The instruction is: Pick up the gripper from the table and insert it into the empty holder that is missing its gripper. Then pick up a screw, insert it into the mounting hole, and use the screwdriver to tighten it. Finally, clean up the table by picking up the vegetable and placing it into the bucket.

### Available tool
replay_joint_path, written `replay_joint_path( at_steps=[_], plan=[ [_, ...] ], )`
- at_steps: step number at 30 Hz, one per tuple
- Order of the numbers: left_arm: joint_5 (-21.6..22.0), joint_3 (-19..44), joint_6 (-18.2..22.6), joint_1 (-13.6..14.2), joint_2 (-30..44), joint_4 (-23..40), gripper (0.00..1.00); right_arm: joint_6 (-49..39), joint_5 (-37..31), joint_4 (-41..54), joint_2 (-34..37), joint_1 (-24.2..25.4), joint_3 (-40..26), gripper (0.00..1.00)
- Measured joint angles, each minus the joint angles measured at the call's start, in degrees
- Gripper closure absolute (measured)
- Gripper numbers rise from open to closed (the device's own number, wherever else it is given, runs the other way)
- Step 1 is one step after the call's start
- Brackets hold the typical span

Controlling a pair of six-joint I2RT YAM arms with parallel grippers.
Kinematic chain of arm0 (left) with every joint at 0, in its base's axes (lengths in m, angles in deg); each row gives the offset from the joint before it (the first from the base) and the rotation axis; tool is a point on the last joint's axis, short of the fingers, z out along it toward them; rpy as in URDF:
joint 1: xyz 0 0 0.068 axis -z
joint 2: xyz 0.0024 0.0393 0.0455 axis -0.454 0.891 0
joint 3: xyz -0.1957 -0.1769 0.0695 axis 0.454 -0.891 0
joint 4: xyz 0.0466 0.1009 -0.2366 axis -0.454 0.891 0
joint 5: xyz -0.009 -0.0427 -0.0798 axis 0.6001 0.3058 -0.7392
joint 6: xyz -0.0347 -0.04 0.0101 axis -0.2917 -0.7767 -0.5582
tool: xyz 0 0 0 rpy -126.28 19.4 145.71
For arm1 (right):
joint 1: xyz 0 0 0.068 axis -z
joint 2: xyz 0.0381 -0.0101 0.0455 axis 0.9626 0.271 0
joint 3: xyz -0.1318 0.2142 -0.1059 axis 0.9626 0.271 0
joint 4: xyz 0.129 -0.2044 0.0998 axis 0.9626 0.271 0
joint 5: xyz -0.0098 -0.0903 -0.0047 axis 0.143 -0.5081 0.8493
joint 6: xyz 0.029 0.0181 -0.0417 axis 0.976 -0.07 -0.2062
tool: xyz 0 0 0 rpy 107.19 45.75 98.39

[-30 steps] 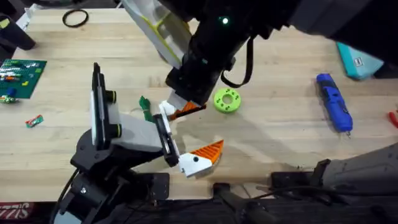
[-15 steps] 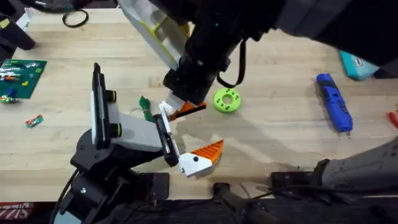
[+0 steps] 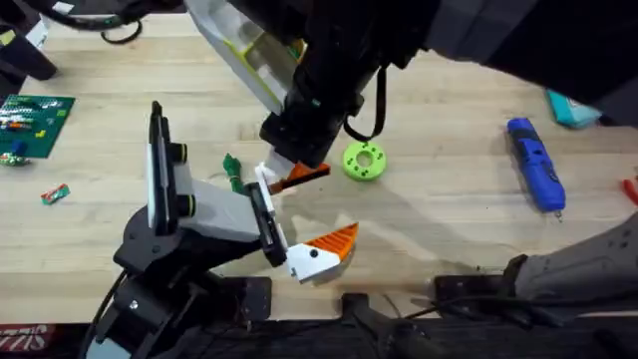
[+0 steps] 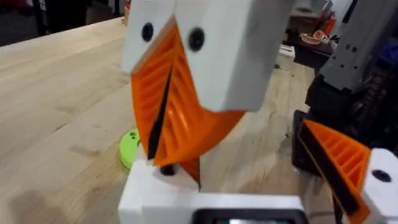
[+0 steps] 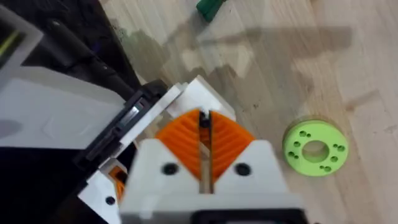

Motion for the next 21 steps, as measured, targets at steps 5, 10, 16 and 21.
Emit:
replay_joint_path(
  at_steps=[5,10,16,21],
  plan=[
    [0.4,0.0,-0.3,0.0,0.0,0.0,0.018,-0.4,0.2,0.0,0.0,0.0,0.0,0.279],
    [0.4,0.0,0.1,0.0,0.0,-0.1,0.018,-0.7,-0.4,0.2,0.0,1.8,0.0,0.007],
    [0.4,0.0,0.3,0.0,0.0,-0.1,0.018,-0.7,-0.1,0.2,-2.7,5.0,0.0,0.007],
    [0.4,0.0,0.3,0.0,0.0,-0.1,0.018,-0.3,-0.2,0.4,-6.5,9.6,-0.3,0.007]
  ],
)
